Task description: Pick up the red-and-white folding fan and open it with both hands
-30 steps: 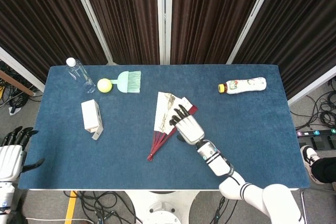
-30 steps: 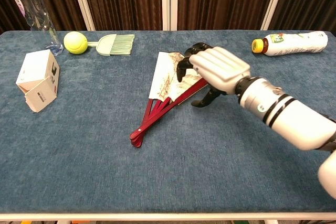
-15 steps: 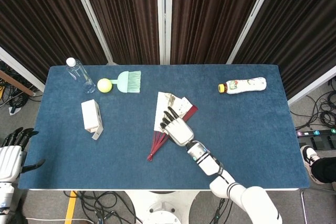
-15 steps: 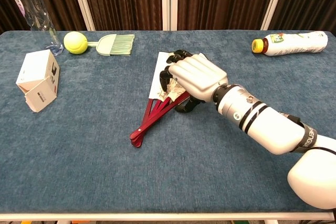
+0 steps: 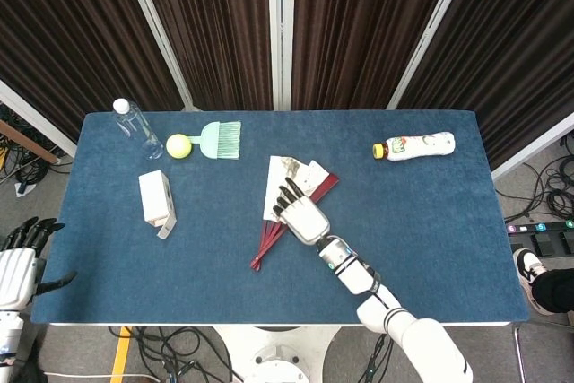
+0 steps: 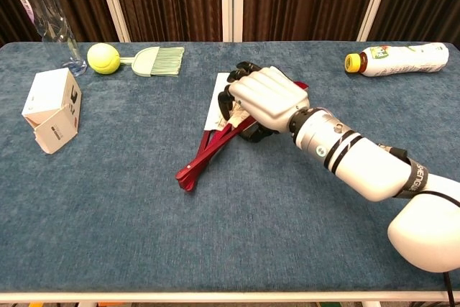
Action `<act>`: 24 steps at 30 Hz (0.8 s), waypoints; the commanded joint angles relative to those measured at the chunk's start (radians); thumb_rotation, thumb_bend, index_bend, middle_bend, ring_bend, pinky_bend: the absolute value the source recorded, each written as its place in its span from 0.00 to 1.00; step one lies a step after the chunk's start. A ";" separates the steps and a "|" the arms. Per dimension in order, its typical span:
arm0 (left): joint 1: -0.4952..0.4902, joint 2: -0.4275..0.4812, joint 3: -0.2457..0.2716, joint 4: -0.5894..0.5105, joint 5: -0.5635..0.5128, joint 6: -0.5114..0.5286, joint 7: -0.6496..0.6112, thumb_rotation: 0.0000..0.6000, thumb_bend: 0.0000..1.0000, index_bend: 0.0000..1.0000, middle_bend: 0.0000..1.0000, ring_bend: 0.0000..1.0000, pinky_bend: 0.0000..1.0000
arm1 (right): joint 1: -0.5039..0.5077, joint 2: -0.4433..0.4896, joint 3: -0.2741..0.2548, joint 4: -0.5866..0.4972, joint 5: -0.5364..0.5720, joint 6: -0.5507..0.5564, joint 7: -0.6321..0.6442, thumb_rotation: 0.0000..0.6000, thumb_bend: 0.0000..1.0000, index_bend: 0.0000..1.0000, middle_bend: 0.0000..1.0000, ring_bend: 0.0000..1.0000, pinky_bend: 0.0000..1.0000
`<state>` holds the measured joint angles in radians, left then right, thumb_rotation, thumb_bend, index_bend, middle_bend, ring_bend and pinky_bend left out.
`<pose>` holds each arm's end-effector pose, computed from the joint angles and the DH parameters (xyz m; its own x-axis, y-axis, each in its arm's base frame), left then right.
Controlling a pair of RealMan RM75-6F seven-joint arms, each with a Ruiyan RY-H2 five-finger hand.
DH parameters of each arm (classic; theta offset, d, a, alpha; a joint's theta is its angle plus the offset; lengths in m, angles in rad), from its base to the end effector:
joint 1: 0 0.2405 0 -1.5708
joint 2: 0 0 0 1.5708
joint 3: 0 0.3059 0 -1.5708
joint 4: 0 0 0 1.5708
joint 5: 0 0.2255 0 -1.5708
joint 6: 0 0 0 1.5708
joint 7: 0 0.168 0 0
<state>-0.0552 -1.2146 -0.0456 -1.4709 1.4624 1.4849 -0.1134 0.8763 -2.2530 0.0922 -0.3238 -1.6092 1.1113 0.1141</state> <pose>-0.3955 0.1991 0.1471 0.3285 0.0089 0.9445 0.9423 0.0645 -0.3284 -0.1351 -0.4108 -0.1978 0.5505 0.0230 0.8345 -0.6445 -0.6237 0.4423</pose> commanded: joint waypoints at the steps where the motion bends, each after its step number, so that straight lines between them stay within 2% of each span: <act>1: -0.002 0.000 0.000 -0.001 -0.001 -0.003 0.002 1.00 0.00 0.22 0.15 0.08 0.15 | 0.003 0.002 0.000 0.005 0.003 0.006 0.003 1.00 0.31 0.47 0.37 0.14 0.05; 8: -0.011 -0.001 -0.005 -0.001 -0.006 -0.017 0.005 1.00 0.00 0.22 0.15 0.08 0.15 | 0.011 -0.003 -0.005 0.025 0.008 0.013 0.007 1.00 0.31 0.41 0.34 0.14 0.05; 13: -0.013 -0.001 -0.006 0.001 -0.011 -0.023 0.002 1.00 0.00 0.22 0.15 0.08 0.15 | 0.019 -0.012 -0.002 0.040 0.017 0.019 0.018 1.00 0.31 0.33 0.29 0.12 0.04; 16: -0.014 -0.002 -0.006 0.002 -0.014 -0.027 -0.001 1.00 0.00 0.22 0.15 0.08 0.15 | 0.026 -0.015 -0.001 0.050 0.021 0.018 0.023 1.00 0.31 0.32 0.29 0.12 0.04; 19: -0.015 -0.003 -0.007 0.004 -0.016 -0.030 -0.003 1.00 0.00 0.22 0.15 0.08 0.15 | 0.031 -0.016 -0.003 0.056 0.023 0.020 0.032 1.00 0.32 0.35 0.31 0.12 0.04; 24: -0.017 -0.004 -0.006 0.006 -0.016 -0.035 -0.006 1.00 0.00 0.22 0.15 0.08 0.15 | 0.031 -0.016 -0.005 0.057 0.027 0.025 0.033 1.00 0.33 0.48 0.40 0.15 0.04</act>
<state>-0.0720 -1.2189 -0.0511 -1.4654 1.4464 1.4504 -0.1191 0.9070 -2.2690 0.0876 -0.2675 -1.5819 1.1358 0.1476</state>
